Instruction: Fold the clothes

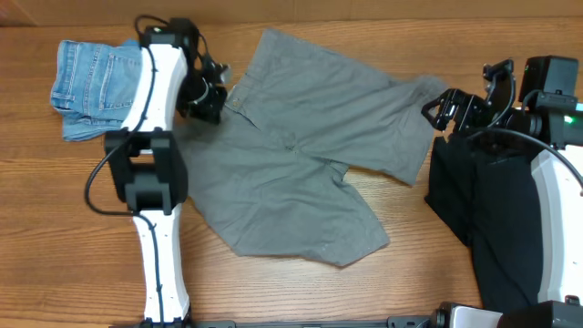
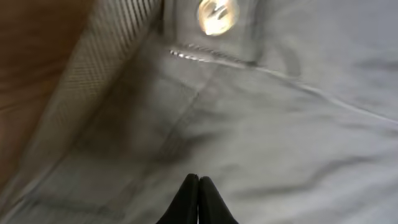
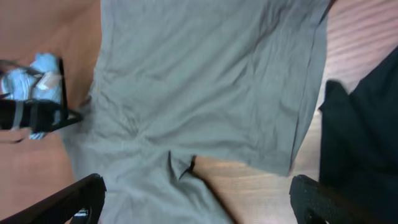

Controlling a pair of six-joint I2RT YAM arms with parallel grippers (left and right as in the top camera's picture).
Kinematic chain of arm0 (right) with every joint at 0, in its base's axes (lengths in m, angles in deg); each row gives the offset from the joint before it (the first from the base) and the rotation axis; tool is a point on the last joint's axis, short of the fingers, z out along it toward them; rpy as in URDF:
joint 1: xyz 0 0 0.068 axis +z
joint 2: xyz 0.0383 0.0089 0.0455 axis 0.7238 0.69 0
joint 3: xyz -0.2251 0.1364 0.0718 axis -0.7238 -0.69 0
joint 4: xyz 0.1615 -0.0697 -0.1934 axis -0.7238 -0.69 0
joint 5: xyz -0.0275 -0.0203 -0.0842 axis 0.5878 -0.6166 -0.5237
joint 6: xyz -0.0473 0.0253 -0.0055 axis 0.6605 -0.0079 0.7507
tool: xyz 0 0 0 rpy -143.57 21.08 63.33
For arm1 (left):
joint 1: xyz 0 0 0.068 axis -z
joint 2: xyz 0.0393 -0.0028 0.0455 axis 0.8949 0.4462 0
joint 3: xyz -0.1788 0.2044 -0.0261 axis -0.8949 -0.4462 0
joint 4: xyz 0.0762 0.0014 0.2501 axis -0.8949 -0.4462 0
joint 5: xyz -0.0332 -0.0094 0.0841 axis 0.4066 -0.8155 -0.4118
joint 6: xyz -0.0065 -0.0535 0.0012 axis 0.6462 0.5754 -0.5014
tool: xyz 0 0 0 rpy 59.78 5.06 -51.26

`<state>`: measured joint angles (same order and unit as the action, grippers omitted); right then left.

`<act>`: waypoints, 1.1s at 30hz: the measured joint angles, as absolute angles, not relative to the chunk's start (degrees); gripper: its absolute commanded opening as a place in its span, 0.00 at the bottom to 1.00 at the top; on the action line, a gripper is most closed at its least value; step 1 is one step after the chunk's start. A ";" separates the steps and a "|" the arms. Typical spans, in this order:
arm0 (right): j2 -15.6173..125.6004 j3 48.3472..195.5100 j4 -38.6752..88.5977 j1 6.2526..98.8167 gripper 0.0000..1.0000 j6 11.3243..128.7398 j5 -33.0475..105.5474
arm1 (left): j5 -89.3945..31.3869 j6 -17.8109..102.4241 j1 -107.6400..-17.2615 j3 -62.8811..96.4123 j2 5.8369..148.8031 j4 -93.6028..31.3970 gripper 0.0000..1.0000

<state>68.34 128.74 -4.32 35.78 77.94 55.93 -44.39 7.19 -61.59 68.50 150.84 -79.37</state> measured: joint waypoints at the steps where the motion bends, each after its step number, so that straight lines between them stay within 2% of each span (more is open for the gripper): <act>1: 68.31 128.74 -4.47 35.93 0.98 77.92 56.09 | -45.22 7.74 -61.59 68.50 151.97 -79.46 0.04; 4: 68.31 128.74 -4.73 35.98 0.98 77.92 56.35 | -47.17 10.71 -61.63 68.94 153.90 -80.49 0.04; 9: 68.34 128.74 -4.80 35.98 0.95 76.90 56.50 | -53.66 22.41 -62.51 69.05 154.38 -85.56 0.04; 13: 68.34 128.74 -4.82 35.98 0.94 76.24 56.50 | -56.41 28.46 -66.11 69.03 154.90 -88.95 0.04; 20: 68.34 128.74 -5.50 35.98 0.94 76.04 56.50 | -57.96 31.02 -76.28 68.92 155.60 -91.96 0.04; 26: 68.82 128.74 -7.57 36.00 0.95 75.50 56.50 | -56.39 28.50 -79.34 68.85 155.43 -91.77 0.04; 27: 69.14 128.74 -7.88 36.09 0.95 75.34 56.48 | -55.95 27.96 -79.23 68.70 155.19 -91.50 0.06; 31: 71.70 128.47 -8.49 36.92 0.93 73.94 56.30 | -53.16 25.03 -77.81 68.41 153.17 -89.73 0.30; 33: 73.32 127.62 -8.51 37.75 0.93 72.41 55.80 | -52.06 24.20 -76.60 68.26 150.49 -89.23 0.37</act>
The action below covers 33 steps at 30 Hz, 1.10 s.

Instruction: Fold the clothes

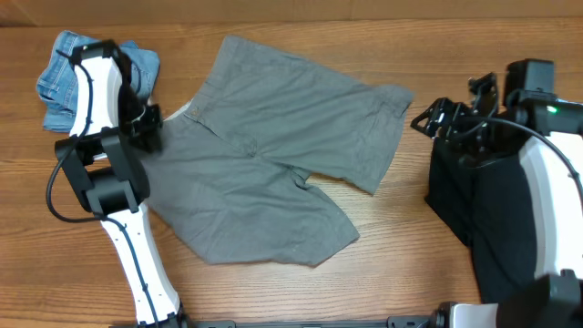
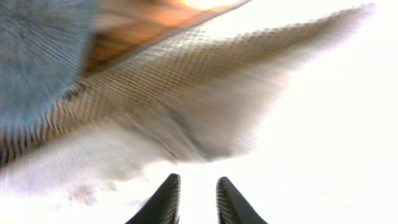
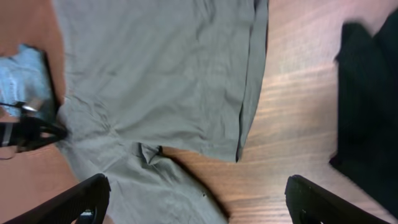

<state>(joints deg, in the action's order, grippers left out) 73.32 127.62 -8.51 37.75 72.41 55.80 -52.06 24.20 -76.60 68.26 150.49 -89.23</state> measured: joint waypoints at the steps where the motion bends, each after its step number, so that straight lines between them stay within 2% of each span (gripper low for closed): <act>1: 74.46 126.81 -8.43 38.32 0.92 71.37 55.25 | -51.69 23.87 -76.03 68.24 148.91 -88.97 0.38; 6: 79.22 122.81 -7.05 40.66 0.74 68.04 53.83 | -50.36 23.63 -73.46 68.22 138.95 -88.31 0.40; 8: 81.25 120.96 -5.47 41.97 0.61 67.19 53.44 | -49.81 23.52 -72.82 68.22 135.45 -88.16 0.40; 19: 88.25 113.22 10.63 49.27 0.59 64.90 52.46 | -44.76 20.66 -70.77 68.22 131.73 -88.97 0.40; 23: 88.77 110.84 15.62 49.03 0.50 63.91 51.12 | -44.35 20.42 -69.32 68.22 131.73 -89.03 0.41; 31: 88.82 107.97 22.66 49.31 0.45 63.17 52.22 | -44.13 20.20 -68.34 68.22 131.73 -89.08 0.40; 33: 88.90 107.65 23.38 49.49 0.40 63.17 52.24 | -44.13 20.02 -68.34 68.22 131.73 -89.23 0.40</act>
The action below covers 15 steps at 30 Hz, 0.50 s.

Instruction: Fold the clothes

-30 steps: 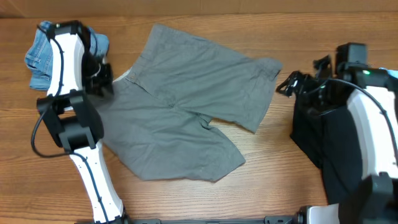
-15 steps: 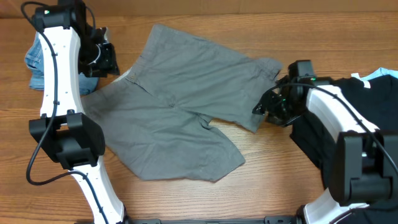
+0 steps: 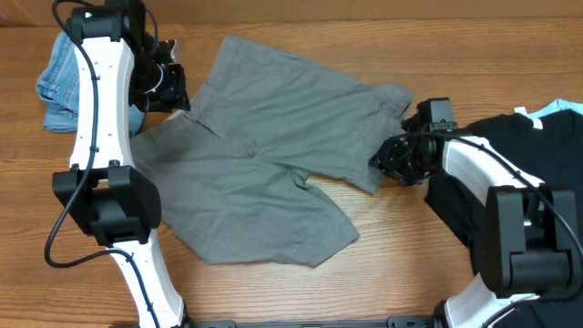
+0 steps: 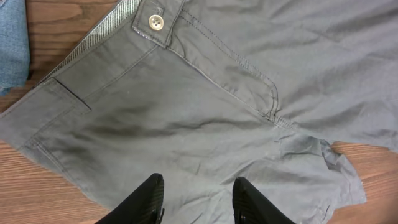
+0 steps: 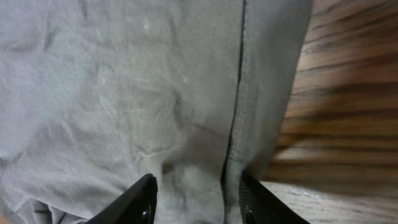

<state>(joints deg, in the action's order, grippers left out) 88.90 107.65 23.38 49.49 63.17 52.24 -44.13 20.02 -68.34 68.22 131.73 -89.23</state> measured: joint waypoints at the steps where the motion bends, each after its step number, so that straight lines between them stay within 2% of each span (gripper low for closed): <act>1: 88.97 107.60 23.77 49.49 0.38 63.26 52.26 | -44.13 19.96 -68.34 68.22 131.73 -89.41 0.40; 3: 89.06 107.60 24.78 49.53 0.29 63.10 52.37 | -44.15 19.78 -68.34 68.22 131.73 -89.52 0.39; 5: 89.08 107.60 25.61 49.51 0.10 63.52 52.41 | -44.13 19.59 -68.34 68.22 131.73 -89.62 0.39; 6: 89.08 107.60 25.74 49.53 0.04 63.54 52.43 | -44.15 19.59 -68.34 68.22 131.73 -89.73 0.39; 15: 88.20 108.04 18.70 46.86 0.04 63.61 52.33 | -44.13 19.54 -68.34 68.22 131.73 -90.11 0.41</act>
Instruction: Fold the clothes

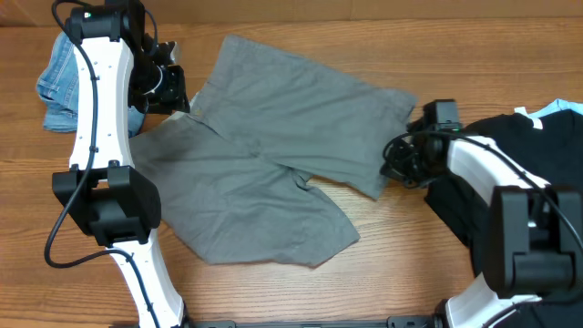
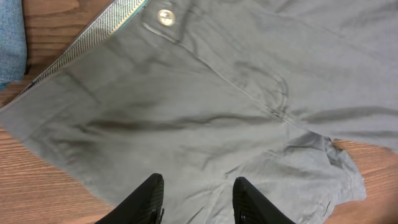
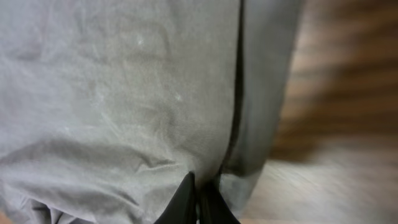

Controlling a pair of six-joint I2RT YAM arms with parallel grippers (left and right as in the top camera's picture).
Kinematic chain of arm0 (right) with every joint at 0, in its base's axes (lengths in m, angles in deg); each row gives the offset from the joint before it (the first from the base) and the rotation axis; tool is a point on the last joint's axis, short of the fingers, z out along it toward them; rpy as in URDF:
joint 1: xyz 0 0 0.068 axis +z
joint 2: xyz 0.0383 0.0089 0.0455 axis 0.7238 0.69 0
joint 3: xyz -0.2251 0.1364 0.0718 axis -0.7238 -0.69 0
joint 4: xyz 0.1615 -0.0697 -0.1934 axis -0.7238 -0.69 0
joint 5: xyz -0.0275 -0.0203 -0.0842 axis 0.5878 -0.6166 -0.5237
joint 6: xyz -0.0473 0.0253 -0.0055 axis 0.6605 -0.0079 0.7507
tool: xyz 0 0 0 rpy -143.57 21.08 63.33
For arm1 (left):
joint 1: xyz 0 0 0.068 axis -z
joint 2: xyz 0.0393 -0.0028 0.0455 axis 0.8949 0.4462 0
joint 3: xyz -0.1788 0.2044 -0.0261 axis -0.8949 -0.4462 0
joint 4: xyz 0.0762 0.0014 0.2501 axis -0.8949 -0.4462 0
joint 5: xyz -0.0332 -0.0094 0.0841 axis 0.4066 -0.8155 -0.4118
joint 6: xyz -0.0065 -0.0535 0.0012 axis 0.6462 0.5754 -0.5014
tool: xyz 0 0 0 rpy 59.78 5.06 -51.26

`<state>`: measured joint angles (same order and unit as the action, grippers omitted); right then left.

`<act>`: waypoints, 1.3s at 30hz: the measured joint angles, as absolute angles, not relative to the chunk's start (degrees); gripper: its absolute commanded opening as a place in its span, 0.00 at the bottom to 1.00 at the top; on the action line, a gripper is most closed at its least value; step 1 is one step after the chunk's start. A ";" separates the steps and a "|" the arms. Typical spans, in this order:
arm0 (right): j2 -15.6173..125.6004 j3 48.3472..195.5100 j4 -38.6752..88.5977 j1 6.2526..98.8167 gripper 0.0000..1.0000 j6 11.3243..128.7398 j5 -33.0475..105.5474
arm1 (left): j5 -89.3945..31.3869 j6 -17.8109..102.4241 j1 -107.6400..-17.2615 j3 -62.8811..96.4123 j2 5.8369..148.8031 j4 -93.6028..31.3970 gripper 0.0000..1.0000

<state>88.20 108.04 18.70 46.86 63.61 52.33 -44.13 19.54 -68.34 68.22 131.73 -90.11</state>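
Note:
Grey shorts lie spread flat in the middle of the wooden table, waistband to the upper left, both legs pointing right. My left gripper hovers open above the waistband; its wrist view shows the shorts' button and the grey cloth below the parted fingers of the left gripper. My right gripper is at the hem of the upper leg. In its wrist view the right gripper is shut on that hem.
Folded blue jeans lie at the far left back, their denim beside the waistband. A pile of black clothing covers the right side. Bare table shows in front of the shorts.
My right gripper has shut on the hem of the shorts' upper leg, and that hem has shifted slightly to the right. The left gripper stays open above the waistband.
My left gripper was shut on the waistband while the right one hung open beside the shorts. The shorts then lay further left and the left gripper was loosening. Later the left gripper was open above them, the right open on the hem, now shut.

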 measured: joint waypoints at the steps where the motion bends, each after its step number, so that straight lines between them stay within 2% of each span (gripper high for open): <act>1: 87.46 108.08 17.56 46.10 0.04 63.74 52.24 | -44.13 19.54 -68.34 68.22 131.73 -90.11 0.41; 5: 83.20 108.63 12.75 43.69 0.04 64.24 51.10 | -44.13 19.41 -68.34 68.22 131.73 -89.89 0.44; 6: 82.61 108.80 11.99 43.47 0.08 64.31 50.62 | -44.13 19.39 -68.34 68.22 131.73 -89.80 0.45; 8: 81.86 108.91 10.59 43.37 0.44 64.59 49.24 | -44.13 19.37 -68.34 68.22 131.73 -89.52 0.46; 13: 81.89 108.93 7.62 43.17 0.51 64.52 45.38 | -44.13 19.37 -68.34 68.22 131.73 -89.47 0.46; 18: 80.42 108.93 1.83 42.58 0.58 67.28 48.11 | -44.13 19.35 -68.34 68.22 131.73 -89.84 0.43; 25: 76.49 108.85 -3.99 47.23 0.59 70.29 51.17 | -44.13 19.17 -68.34 68.22 131.73 -92.34 0.38; 35: 76.49 99.93 4.71 60.92 0.59 64.15 50.34 | -44.13 18.84 -68.34 68.22 131.73 -93.56 0.38; 37: 76.49 97.42 7.27 61.88 0.51 62.58 49.53 | -44.13 18.34 -68.34 68.22 131.67 -93.56 0.40; 39: 76.49 95.36 9.08 62.29 0.38 61.44 49.09 | -44.13 17.88 -68.34 68.22 131.34 -93.54 0.41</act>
<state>76.49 95.36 9.08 62.29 61.44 49.09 -44.13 17.88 -68.34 68.22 131.34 -93.54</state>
